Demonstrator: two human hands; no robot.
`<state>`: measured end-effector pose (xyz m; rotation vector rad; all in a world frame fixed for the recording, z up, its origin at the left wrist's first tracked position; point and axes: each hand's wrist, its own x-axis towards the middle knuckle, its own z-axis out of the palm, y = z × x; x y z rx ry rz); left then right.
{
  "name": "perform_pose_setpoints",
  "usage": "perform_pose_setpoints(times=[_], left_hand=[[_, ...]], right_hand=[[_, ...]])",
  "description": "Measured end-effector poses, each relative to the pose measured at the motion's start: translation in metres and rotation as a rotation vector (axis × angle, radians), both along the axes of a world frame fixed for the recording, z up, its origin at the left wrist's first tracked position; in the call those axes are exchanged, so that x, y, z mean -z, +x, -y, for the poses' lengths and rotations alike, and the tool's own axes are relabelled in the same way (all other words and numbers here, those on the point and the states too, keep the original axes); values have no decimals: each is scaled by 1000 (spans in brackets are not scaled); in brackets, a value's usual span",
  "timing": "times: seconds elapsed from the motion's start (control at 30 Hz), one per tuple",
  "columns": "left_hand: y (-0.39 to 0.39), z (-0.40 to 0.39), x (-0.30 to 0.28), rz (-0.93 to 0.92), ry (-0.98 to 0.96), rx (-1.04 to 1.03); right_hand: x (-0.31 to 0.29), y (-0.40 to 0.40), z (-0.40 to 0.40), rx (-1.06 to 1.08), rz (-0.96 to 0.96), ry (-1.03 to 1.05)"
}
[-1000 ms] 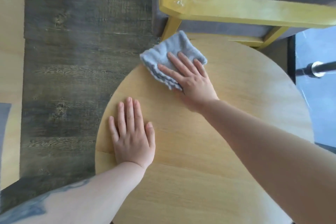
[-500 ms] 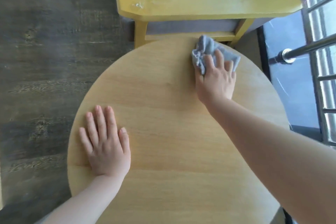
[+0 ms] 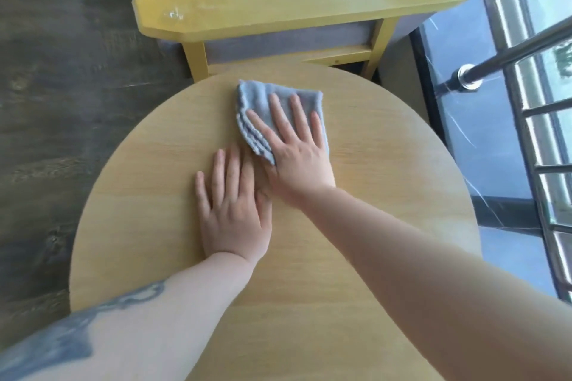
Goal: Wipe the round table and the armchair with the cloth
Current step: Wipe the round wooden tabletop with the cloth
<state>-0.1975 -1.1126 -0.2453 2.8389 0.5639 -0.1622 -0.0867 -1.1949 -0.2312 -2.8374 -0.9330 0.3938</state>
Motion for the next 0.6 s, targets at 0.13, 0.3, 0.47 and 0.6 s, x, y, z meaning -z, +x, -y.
perform_pose_setpoints(times=[0.13,0.3,0.47,0.6], left_hand=[[2,2,-1,-29,21,5],[2,2,-2,-44,43,14],[3,3,-3,-38,52,17],[3,3,-3,-16,60,12]], right_hand=[[4,45,24,542,5,-59],[-7,0,2,188,-63,38],[3,66,41,785,-23,6],[-9,4,34,618,-16,29]])
